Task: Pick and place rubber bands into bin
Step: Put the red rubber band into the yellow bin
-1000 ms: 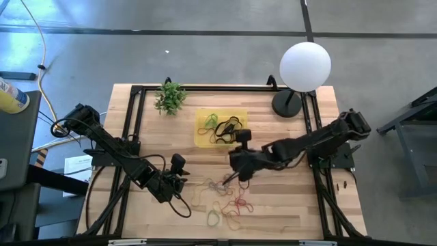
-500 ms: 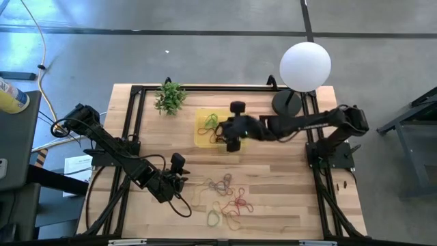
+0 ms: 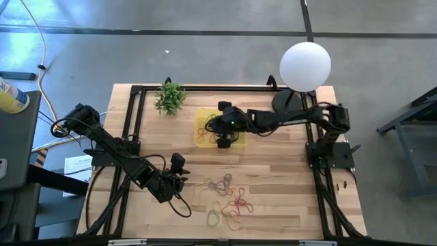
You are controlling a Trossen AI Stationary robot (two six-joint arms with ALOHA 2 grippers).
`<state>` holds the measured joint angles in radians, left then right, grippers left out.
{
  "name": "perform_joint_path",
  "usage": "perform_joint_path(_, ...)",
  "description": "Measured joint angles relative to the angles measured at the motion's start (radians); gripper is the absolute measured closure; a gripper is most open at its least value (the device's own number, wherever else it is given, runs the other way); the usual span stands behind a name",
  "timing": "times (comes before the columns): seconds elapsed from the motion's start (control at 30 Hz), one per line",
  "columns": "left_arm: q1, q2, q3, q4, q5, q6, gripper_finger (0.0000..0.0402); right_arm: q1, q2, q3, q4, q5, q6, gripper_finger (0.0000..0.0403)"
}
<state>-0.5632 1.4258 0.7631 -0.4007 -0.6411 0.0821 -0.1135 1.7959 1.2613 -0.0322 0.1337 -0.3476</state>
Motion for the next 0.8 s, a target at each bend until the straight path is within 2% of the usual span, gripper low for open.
perform_joint_path(0.53, 0.000, 0.000, 0.000, 0.002, -0.007, -0.008, 0.0279, -0.005, 0.094, 0.000, 0.041, -0.123, 0.067, 0.0398)
perform_joint_path(0.8, 0.000, 0.000, 0.000, 0.004, -0.007, -0.008, 0.0279, -0.005, 0.098, 0.000, 0.044, -0.124, 0.116, 0.0354)
